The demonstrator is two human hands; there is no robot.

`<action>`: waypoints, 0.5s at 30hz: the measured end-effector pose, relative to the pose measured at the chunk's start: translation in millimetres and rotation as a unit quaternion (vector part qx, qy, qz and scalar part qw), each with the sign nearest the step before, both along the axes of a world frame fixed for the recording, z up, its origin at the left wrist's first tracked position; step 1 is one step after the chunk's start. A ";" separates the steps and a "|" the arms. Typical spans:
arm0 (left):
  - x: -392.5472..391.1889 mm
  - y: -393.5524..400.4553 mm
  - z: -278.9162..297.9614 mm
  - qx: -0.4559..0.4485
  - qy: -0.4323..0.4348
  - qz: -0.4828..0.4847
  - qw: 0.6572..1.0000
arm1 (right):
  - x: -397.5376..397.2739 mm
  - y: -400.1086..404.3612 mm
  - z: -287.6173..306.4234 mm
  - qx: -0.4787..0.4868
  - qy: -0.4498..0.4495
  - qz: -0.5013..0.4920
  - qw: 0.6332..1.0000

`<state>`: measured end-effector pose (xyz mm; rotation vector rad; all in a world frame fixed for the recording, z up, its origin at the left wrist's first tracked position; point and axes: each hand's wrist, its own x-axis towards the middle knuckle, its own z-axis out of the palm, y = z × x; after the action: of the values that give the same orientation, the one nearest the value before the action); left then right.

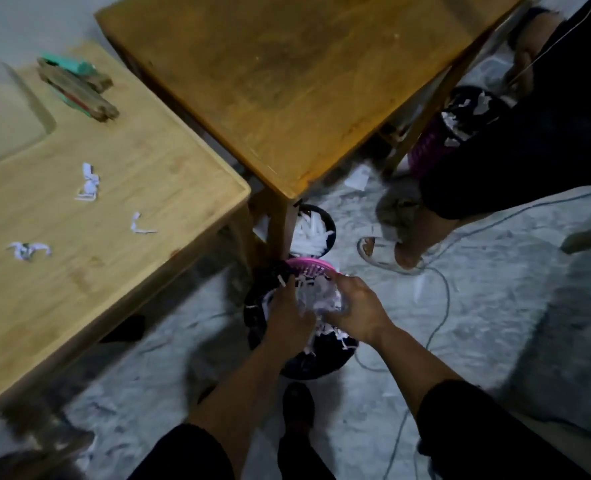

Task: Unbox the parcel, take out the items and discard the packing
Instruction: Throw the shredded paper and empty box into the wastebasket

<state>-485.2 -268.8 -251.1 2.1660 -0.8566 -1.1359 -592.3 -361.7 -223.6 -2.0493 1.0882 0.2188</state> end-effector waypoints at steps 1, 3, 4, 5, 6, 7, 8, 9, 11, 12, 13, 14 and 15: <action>-2.8 -0.3 -8.6 0.019 -0.001 -0.007 1.000 | -1.8 -2.3 -8.2 0.007 0.006 0.007 1.000; -5.9 -1.0 -20.4 0.043 -0.025 -0.029 0.998 | -5.2 -4.7 -23.4 0.011 0.019 0.019 1.000; -7.3 -0.8 -21.5 0.053 -0.050 -0.053 0.996 | -5.9 -4.9 -28.8 0.012 0.030 0.026 0.999; -8.5 -1.2 -22.4 0.058 -0.075 -0.080 0.992 | -6.2 -4.2 -33.0 0.012 0.045 0.033 0.998; -9.6 -2.0 -21.4 0.061 -0.085 -0.093 0.990 | -6.0 -3.4 -35.7 0.008 0.063 0.038 0.997; -11.5 -1.9 -17.3 0.065 -0.103 -0.107 0.987 | -5.7 -2.2 -36.2 -0.004 0.080 0.037 0.996; -13.6 -1.3 -14.2 0.069 -0.122 -0.111 0.984 | -5.5 -1.5 -35.7 -0.021 0.097 0.034 0.994; -14.7 -0.8 -10.9 0.071 -0.139 -0.106 0.982 | -5.4 -0.9 -32.9 -0.035 0.112 0.032 0.993; -13.9 0.1 -3.9 0.077 -0.192 -0.108 0.972 | -4.3 -2.4 -22.8 -0.063 0.123 0.044 0.989; -12.7 0.6 1.3 0.077 -0.218 -0.109 0.967 | -3.7 -3.5 -14.9 -0.078 0.118 0.046 0.989; -11.7 0.6 8.6 0.060 -0.241 -0.121 0.961 | -2.6 -5.2 -4.6 -0.093 0.110 0.047 0.988; -10.5 -1.5 16.1 0.050 -0.255 -0.124 0.958 | -1.5 -7.5 6.4 -0.111 0.100 0.052 0.987; -9.0 -4.1 27.8 0.048 -0.261 -0.104 0.959 | -0.2 -9.9 17.9 -0.128 0.089 0.062 0.986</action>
<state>-494.2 -272.9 -223.3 2.5529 -1.3015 -0.7041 -592.4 -371.6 -205.7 -2.3690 1.1455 0.3464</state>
